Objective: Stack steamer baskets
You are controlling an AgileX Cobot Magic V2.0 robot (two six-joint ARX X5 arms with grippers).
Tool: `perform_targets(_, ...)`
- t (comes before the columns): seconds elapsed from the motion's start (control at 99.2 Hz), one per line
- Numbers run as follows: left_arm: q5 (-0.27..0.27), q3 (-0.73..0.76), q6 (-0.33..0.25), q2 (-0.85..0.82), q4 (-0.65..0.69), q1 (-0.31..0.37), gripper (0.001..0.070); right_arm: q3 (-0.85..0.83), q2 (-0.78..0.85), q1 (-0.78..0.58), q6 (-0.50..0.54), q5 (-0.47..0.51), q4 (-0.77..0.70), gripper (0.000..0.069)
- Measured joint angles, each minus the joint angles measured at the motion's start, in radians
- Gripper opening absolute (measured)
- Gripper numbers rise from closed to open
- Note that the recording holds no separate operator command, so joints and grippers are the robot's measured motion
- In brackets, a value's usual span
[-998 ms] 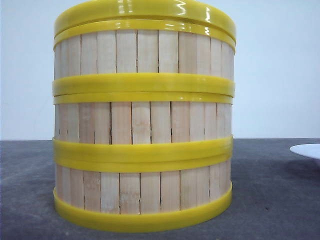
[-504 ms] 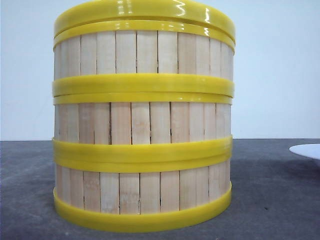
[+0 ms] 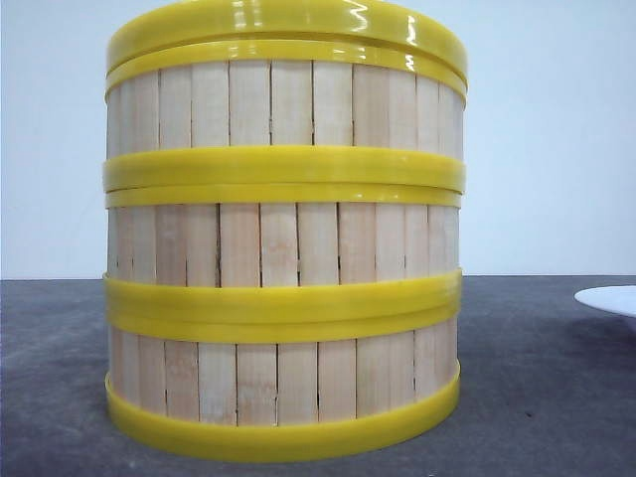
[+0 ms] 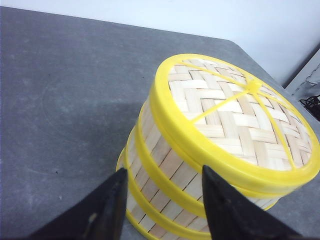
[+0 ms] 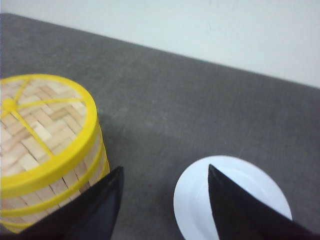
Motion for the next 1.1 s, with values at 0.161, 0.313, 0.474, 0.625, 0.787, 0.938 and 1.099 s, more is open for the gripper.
perform_targets(0.161, 0.0, 0.0, 0.0, 0.0, 0.0, 0.0, 0.0274, -0.011, 0.004, 0.0, 0.018, 0.0, 0.005, 0.0322)
perform_targets(0.313, 0.0, 0.0, 0.0, 0.0, 0.0, 0.0, 0.0079, -0.011, 0.004, 0.0, 0.024, 0.001, 0.005, 0.0078)
perform_targets(0.474, 0.0, 0.0, 0.0, 0.0, 0.0, 0.0, 0.0029, -0.011, 0.004, 0.0, 0.024, 0.003, 0.005, 0.0013)
perform_targets(0.625, 0.0, 0.0, 0.0, 0.0, -0.001, 0.0, 0.0029, -0.011, 0.004, 0.0, 0.024, 0.003, 0.005, 0.0007)
perform_targets(0.787, 0.0, 0.0, 0.0, 0.0, -0.001, 0.0, 0.0029, -0.011, 0.004, 0.0, 0.024, 0.003, 0.005, 0.0007)
perform_targets(0.938, 0.0, 0.0, 0.0, 0.0, -0.001, 0.0, 0.0029, -0.011, 0.004, 0.0, 0.024, 0.003, 0.005, 0.0007)
perform_targets(1.099, 0.0, 0.0, 0.0, 0.0, -0.001, 0.0, 0.0029, -0.011, 0.004, 0.0, 0.024, 0.003, 0.005, 0.0007)
